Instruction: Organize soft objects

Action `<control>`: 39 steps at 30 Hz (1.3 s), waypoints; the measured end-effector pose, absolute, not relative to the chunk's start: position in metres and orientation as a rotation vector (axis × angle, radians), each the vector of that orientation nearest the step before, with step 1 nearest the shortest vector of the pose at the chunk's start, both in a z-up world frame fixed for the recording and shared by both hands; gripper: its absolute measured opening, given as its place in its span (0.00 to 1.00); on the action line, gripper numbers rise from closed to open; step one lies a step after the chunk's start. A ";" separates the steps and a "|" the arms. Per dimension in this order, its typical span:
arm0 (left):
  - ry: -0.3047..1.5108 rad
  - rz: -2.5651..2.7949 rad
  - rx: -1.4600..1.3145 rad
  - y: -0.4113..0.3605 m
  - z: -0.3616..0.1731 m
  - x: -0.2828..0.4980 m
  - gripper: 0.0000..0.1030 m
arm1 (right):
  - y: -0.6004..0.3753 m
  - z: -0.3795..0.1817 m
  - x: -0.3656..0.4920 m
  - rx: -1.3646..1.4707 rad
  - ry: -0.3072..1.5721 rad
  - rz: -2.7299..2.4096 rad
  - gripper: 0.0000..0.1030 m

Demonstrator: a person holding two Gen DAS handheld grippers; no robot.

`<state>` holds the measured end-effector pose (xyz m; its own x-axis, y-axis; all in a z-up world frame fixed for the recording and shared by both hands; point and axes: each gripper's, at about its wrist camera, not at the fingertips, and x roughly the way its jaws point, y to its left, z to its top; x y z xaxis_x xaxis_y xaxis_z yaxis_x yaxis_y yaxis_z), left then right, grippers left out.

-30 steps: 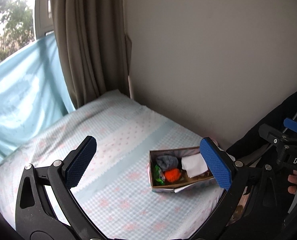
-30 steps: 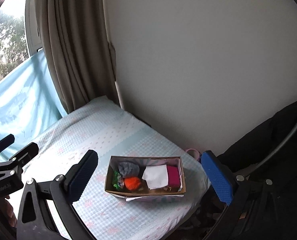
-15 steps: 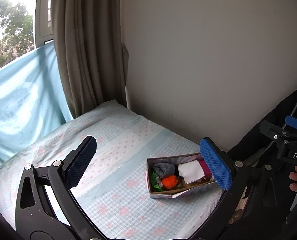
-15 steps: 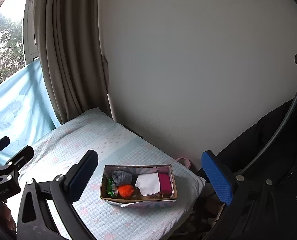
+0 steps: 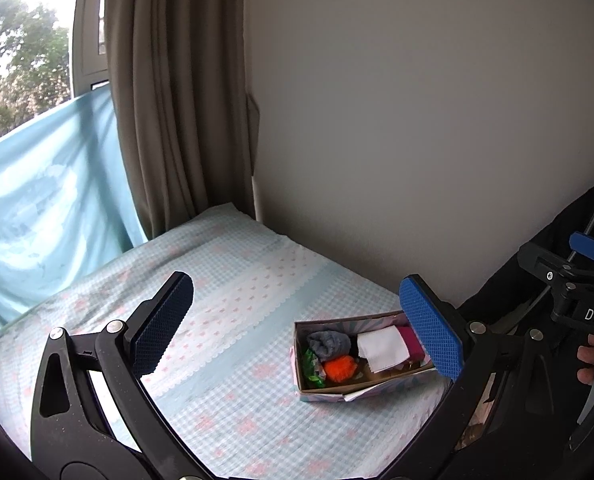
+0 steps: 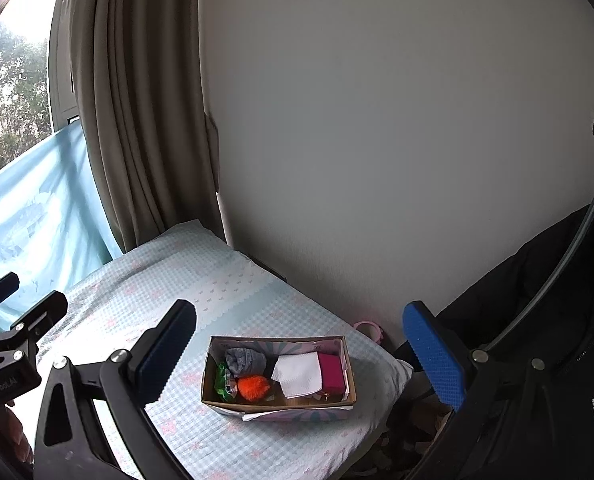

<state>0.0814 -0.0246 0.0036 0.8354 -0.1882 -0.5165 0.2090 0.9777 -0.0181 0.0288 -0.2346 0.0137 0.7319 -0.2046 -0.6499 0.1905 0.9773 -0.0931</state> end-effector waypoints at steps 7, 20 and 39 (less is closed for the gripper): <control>0.537 -0.211 0.043 -0.026 0.003 0.083 1.00 | -0.234 0.014 0.030 -0.022 0.718 -0.217 1.00; 0.534 -0.210 0.056 -0.031 0.002 0.084 1.00 | -0.236 0.014 0.031 -0.021 0.718 -0.213 1.00; 0.536 -0.207 0.064 -0.034 0.001 0.084 1.00 | -0.230 0.018 0.032 -0.021 0.718 -0.217 1.00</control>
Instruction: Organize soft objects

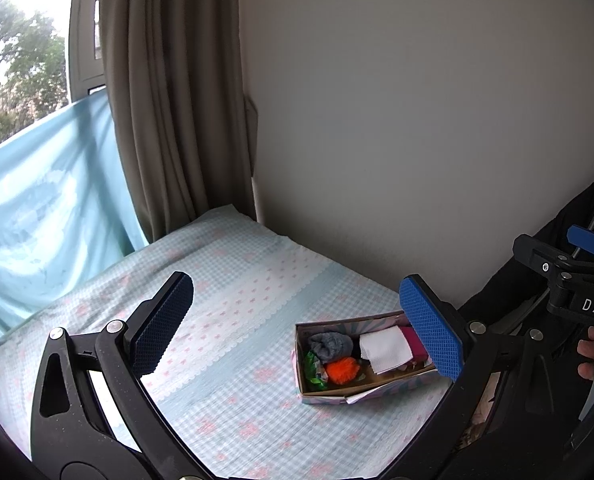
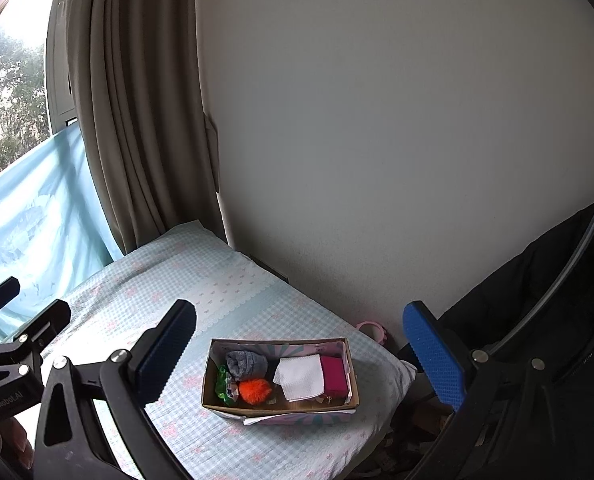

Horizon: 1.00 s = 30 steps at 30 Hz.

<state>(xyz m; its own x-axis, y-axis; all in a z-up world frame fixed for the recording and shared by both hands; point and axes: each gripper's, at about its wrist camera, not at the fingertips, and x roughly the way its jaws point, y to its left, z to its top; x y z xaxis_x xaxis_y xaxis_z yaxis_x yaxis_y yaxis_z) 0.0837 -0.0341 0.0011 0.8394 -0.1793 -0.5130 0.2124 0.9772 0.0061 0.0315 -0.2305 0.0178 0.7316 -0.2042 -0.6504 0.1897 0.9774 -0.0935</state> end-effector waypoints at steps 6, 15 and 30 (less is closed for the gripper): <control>0.537 -0.207 0.064 -0.034 0.001 0.083 1.00 | -0.228 0.019 0.033 -0.019 0.717 -0.218 1.00; 0.530 -0.200 0.062 -0.034 0.002 0.082 1.00 | -0.229 0.019 0.033 -0.019 0.717 -0.218 1.00; 0.432 -0.113 0.109 -0.036 0.008 0.073 1.00 | -0.225 0.023 0.036 -0.014 0.712 -0.227 1.00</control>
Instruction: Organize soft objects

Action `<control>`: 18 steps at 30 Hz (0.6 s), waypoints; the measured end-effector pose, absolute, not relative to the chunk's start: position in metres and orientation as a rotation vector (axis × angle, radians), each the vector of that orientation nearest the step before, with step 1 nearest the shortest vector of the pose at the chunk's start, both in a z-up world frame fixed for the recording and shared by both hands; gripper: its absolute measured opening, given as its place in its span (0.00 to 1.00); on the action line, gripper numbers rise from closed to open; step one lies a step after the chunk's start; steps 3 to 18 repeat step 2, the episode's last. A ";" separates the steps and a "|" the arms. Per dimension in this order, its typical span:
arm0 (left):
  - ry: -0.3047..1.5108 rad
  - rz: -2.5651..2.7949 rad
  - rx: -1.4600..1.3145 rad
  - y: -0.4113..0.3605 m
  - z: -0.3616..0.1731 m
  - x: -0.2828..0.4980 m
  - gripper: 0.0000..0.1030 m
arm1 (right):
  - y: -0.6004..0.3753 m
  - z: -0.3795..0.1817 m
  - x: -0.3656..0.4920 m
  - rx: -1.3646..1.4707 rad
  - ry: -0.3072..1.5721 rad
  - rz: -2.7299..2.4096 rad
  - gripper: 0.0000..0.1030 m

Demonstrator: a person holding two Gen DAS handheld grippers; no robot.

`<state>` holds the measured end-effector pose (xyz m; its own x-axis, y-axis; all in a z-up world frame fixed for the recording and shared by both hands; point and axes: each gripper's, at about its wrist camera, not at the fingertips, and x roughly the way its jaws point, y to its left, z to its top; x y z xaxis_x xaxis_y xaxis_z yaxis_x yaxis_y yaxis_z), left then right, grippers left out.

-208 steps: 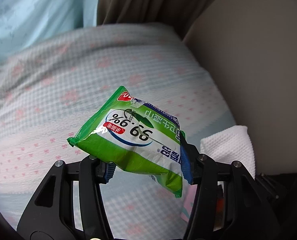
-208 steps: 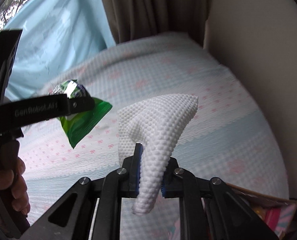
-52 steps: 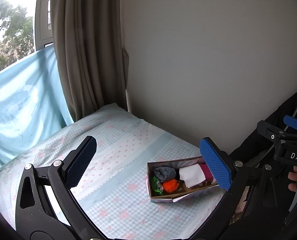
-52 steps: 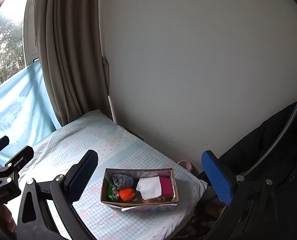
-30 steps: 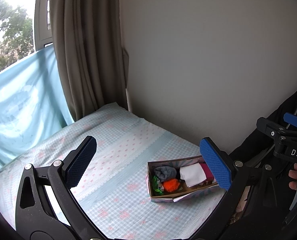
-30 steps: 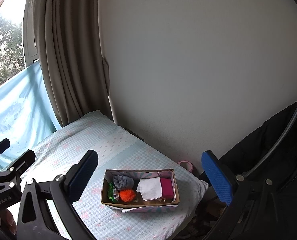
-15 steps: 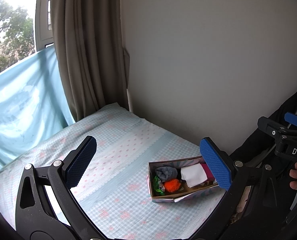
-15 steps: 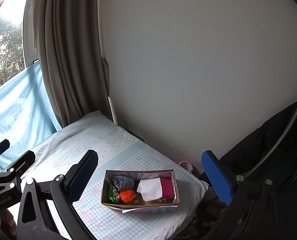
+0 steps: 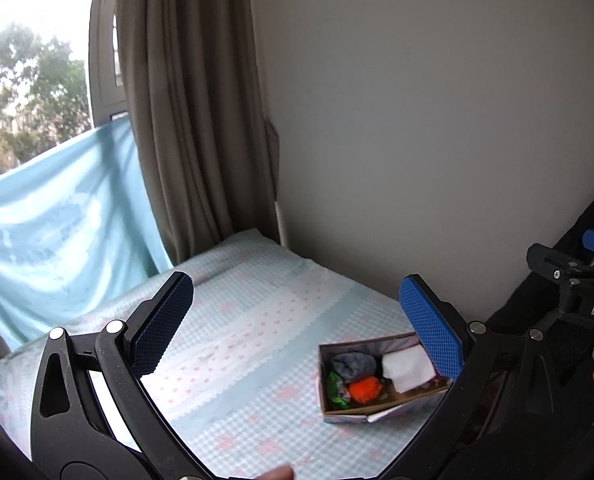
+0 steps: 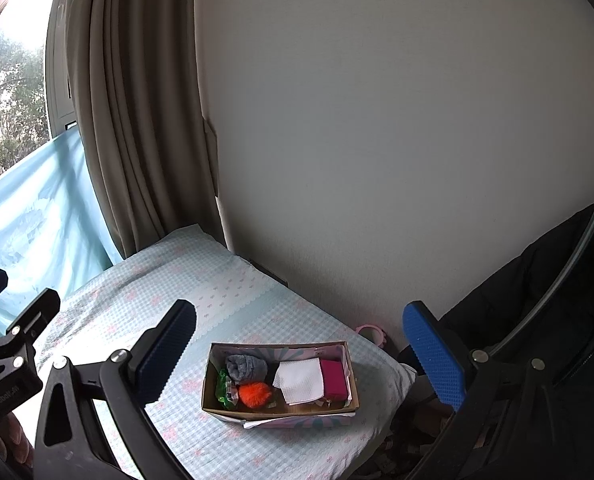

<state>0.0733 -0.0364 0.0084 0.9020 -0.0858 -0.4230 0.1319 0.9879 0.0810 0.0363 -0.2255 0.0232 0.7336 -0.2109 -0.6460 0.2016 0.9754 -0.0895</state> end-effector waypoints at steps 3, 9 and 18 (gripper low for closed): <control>0.428 -0.104 0.117 -0.037 0.007 0.072 1.00 | -0.226 0.023 0.036 -0.014 0.711 -0.227 1.00; 0.428 -0.104 0.117 -0.037 0.007 0.072 1.00 | -0.226 0.023 0.036 -0.014 0.711 -0.227 1.00; 0.428 -0.104 0.117 -0.037 0.007 0.072 1.00 | -0.226 0.023 0.036 -0.014 0.711 -0.227 1.00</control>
